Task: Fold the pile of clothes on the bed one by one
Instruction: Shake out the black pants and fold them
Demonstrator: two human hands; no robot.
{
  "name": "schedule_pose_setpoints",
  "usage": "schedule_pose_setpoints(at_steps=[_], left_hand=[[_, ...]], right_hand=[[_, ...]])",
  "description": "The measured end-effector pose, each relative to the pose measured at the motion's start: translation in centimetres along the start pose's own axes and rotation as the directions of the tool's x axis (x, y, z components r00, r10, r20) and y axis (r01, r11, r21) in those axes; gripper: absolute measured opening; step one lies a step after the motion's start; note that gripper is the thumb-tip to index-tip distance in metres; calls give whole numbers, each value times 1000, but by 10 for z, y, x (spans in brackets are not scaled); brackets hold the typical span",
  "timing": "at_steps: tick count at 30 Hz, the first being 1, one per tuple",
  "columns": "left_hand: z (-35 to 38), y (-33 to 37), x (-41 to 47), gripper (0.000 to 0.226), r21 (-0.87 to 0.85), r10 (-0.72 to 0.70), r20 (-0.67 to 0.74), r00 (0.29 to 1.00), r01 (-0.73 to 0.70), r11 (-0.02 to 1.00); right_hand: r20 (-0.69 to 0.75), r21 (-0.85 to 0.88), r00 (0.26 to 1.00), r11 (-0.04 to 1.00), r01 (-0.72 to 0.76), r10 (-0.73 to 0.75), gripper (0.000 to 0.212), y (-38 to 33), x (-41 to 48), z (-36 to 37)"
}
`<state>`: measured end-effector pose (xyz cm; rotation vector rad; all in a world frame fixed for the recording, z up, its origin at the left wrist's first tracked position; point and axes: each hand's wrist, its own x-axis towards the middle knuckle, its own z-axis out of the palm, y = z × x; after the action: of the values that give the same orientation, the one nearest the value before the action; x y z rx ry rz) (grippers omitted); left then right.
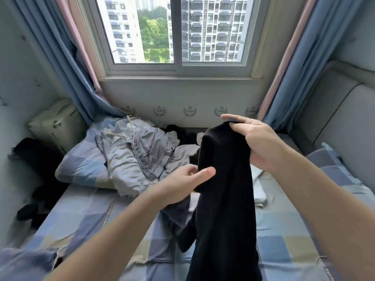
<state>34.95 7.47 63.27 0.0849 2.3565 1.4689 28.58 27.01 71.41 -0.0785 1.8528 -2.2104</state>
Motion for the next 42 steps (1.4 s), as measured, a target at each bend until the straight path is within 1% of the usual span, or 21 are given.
schedule_pose_setpoints(at_steps=[4,7,10,12,13,15,16,17,18,19,20,21,23,25,26,28,31,33,36,39,42], left_hand=[[18,-5,22,33,-150,225,-259,939,-269,951],[9,0,31,16,-109,296,-294,909,-340,934],[-9,7,33,35,-53,302,-285,910,-329,943],[-21,13,34,33,3,310,-289,906,-323,946],[-24,18,35,38,33,328,-311,892,-334,942],[-27,30,38,46,79,345,-392,853,-342,936],[-27,38,39,47,89,354,-431,830,-352,932],[-28,46,39,47,86,361,-457,813,-363,928],[-28,54,40,49,72,356,-481,801,-369,927],[-29,62,41,51,55,348,-498,794,-372,927],[-30,69,41,53,39,346,-514,785,-382,923],[-30,77,41,54,17,346,-526,777,-397,918],[-31,92,39,53,-69,332,-534,778,-432,899],[-35,102,40,49,-196,269,-544,795,-432,881],[-41,105,42,47,-239,227,-552,802,-414,878],[-60,103,47,46,-240,185,-594,783,-392,888],[-98,84,55,52,-71,200,-696,689,-343,936],[-113,64,58,54,124,267,-739,618,-264,956],[-113,31,62,52,398,405,-735,544,-138,907],[-104,0,64,39,550,520,-665,537,-120,827],[-90,-17,58,29,577,503,-659,559,-52,815]], right_hand=[[-28,-37,998,997,-61,60,32,8,2,-7],[-5,-84,996,993,-88,88,33,12,6,-23],[38,-159,996,984,-74,81,28,12,8,-51],[41,-231,994,969,-88,100,25,14,9,-70],[12,-268,995,959,-95,102,23,19,11,-76],[-160,-433,986,901,-35,-39,20,32,14,-79],[-271,-545,942,838,19,-197,19,39,12,-74],[-326,-623,869,776,99,-372,18,47,6,-64],[-303,-657,804,724,212,-511,16,55,-5,-48],[-237,-656,778,686,314,-582,17,65,-17,-30],[-154,-627,800,683,375,-581,23,76,-27,-12],[-74,-583,863,724,369,-500,35,87,-34,4],[25,-509,978,839,190,-206,53,112,-35,24],[42,-507,998,860,62,-47,39,130,-24,28],[43,-502,998,863,58,-43,26,134,-18,25],[112,-439,993,895,79,-33,17,133,-11,15],[223,-397,975,912,99,-8,16,119,-11,3],[210,-331,977,938,100,-29,22,109,-13,0],[158,-190,987,980,57,-27,23,90,-16,-1],[120,-125,993,992,21,-6,25,75,-18,-6],[32,-98,999,995,-30,34,26,68,-23,-16]])
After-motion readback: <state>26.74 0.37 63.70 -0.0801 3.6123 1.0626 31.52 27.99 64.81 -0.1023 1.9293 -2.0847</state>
